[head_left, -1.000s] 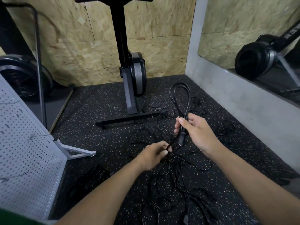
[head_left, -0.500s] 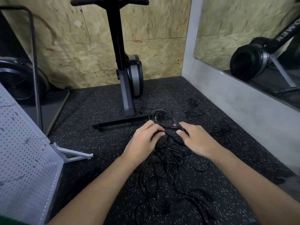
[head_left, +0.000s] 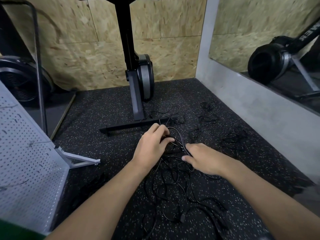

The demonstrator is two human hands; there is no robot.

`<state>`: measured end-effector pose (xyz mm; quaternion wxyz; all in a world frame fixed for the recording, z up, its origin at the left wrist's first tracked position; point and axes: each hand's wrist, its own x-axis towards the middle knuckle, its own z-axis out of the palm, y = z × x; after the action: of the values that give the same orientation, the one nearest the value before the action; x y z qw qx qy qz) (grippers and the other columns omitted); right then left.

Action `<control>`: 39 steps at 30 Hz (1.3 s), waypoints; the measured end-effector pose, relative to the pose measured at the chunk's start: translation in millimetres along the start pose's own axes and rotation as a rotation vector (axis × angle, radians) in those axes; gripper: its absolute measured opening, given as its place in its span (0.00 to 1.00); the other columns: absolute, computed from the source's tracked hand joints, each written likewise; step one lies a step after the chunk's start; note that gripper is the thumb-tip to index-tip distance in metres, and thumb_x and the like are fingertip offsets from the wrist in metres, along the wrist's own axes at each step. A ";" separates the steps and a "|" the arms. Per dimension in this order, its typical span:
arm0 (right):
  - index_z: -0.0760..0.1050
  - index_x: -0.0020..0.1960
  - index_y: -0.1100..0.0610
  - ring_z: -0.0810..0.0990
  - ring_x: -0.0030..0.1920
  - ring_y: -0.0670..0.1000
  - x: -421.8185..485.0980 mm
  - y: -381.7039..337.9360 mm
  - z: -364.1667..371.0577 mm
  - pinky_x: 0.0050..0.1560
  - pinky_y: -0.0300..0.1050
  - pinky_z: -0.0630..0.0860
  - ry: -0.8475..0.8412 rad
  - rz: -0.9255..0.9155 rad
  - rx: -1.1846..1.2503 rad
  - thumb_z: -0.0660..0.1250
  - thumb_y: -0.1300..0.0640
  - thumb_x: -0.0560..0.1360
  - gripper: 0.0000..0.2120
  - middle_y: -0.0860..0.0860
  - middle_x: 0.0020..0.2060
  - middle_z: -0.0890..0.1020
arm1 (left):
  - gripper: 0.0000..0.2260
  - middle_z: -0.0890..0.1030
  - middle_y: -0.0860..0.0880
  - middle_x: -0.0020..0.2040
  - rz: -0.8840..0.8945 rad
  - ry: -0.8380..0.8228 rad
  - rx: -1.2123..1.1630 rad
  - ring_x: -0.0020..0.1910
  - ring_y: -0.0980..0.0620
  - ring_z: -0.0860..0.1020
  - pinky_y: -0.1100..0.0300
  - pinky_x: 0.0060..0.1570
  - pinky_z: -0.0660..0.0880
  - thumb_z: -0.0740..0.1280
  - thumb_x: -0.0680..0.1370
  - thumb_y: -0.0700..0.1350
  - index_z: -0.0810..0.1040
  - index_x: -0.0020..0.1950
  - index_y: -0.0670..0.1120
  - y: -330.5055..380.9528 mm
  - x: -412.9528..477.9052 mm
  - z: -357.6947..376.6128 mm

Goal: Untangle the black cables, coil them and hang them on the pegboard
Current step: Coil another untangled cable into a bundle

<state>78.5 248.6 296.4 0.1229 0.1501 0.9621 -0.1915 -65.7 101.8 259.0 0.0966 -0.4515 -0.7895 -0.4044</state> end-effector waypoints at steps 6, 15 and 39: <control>0.65 0.53 0.53 0.76 0.52 0.53 4.3 -0.7 5.7 0.50 0.49 0.74 -0.078 0.018 -0.059 0.64 0.40 0.82 0.18 0.55 0.58 0.75 | 0.24 0.68 0.54 0.75 0.167 -0.185 0.192 0.44 0.50 0.80 0.51 0.40 0.80 0.69 0.83 0.46 0.70 0.78 0.59 -4.2 -0.1 1.4; 0.68 0.50 0.53 0.77 0.48 0.50 6.6 6.0 8.7 0.49 0.48 0.76 0.054 -0.059 -0.078 0.65 0.48 0.84 0.10 0.46 0.47 0.74 | 0.13 0.85 0.47 0.56 0.052 -0.241 0.152 0.57 0.43 0.82 0.47 0.54 0.79 0.67 0.84 0.48 0.84 0.66 0.48 -7.6 2.7 1.3; 0.68 0.44 0.58 0.66 0.28 0.42 -9.5 16.4 -13.1 0.32 0.41 0.67 0.280 -0.236 0.291 0.59 0.52 0.87 0.15 0.47 0.31 0.71 | 0.11 0.83 0.55 0.56 -0.460 -0.467 -0.402 0.58 0.57 0.81 0.68 0.57 0.74 0.67 0.83 0.38 0.81 0.62 0.51 -47.9 -18.6 31.4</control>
<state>90.4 266.0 305.5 -0.0581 0.0780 0.9429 -0.3187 -86.3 100.1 202.5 -0.2697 -0.3524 -0.7759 -0.4484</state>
